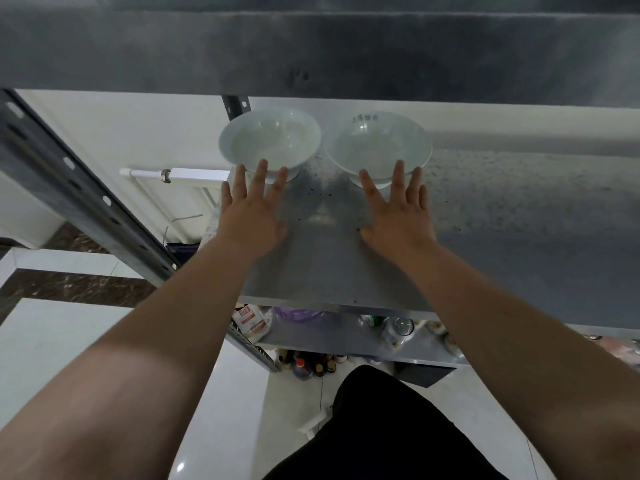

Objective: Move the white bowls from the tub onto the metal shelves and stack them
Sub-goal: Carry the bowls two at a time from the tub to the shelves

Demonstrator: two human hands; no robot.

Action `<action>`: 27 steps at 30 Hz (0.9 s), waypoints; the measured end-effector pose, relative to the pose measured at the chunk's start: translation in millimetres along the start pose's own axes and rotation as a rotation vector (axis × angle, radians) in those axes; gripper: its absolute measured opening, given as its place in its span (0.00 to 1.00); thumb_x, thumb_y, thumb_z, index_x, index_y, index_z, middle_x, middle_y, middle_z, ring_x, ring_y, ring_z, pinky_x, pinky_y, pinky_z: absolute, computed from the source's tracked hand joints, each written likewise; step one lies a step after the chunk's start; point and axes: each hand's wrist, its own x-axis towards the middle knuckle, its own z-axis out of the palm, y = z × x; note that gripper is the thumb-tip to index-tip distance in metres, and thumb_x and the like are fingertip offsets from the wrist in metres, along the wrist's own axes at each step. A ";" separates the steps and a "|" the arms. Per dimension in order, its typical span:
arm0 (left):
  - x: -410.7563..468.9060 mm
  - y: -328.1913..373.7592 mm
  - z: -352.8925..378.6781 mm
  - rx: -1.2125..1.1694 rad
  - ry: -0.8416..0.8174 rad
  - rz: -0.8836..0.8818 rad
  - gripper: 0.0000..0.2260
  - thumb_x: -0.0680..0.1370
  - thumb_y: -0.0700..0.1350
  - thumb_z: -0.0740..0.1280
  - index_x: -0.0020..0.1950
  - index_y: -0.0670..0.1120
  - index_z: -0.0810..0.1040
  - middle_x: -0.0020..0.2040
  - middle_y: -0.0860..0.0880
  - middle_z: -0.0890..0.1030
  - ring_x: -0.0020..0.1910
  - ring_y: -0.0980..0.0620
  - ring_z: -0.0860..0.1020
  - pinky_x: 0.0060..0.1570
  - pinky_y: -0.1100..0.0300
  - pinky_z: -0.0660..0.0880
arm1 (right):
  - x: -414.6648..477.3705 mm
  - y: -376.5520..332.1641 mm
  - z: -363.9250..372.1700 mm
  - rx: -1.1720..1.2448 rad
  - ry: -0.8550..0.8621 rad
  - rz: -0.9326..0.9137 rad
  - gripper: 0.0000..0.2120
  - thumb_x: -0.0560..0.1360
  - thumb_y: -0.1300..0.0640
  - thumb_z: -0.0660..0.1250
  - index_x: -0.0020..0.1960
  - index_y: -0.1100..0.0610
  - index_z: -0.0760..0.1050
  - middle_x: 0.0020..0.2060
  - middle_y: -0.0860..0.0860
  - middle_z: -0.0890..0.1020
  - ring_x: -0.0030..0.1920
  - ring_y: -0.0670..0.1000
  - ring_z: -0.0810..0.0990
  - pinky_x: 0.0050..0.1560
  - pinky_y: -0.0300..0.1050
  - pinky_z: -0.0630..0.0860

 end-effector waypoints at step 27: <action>-263.6 37.7 -84.8 -0.906 -0.214 -0.119 0.17 0.76 0.47 0.67 0.65 0.56 0.75 0.60 0.60 0.76 0.61 0.59 0.75 0.63 0.56 0.72 | -276.4 -6.2 -93.2 0.671 -0.249 0.132 0.13 0.77 0.53 0.66 0.61 0.45 0.78 0.56 0.38 0.81 0.56 0.36 0.77 0.57 0.34 0.73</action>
